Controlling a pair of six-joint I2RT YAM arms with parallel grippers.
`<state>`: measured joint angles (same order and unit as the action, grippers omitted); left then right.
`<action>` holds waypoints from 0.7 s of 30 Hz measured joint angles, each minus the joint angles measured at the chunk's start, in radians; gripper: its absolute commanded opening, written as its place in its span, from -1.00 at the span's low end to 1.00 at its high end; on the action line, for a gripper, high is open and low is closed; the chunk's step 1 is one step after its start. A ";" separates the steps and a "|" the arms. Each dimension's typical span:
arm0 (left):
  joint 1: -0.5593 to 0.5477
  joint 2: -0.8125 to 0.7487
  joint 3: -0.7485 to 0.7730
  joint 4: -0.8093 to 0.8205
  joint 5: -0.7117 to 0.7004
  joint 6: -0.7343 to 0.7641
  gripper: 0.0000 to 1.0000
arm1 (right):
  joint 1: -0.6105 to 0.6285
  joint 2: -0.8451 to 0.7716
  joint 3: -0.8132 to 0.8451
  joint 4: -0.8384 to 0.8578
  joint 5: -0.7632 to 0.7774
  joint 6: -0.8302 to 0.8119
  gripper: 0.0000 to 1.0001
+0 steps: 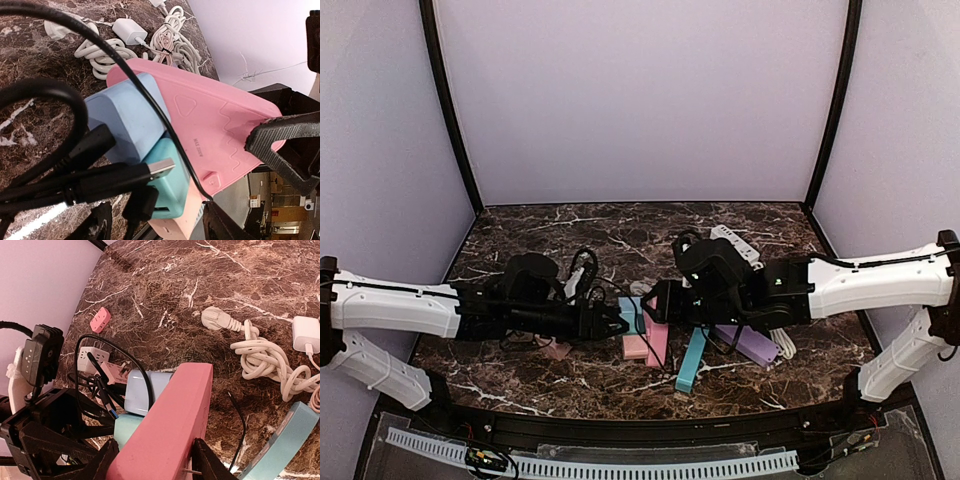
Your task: Pull the plug off the socket
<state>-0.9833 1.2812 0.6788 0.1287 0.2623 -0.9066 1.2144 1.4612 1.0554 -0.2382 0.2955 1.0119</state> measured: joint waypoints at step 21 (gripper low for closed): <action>0.004 0.051 -0.028 0.125 0.117 -0.122 0.12 | 0.000 0.000 0.000 0.015 0.021 0.000 -0.05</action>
<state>-0.9791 1.3327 0.6510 0.2535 0.3794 -1.0283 1.2144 1.4612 1.0554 -0.2234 0.3168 1.0115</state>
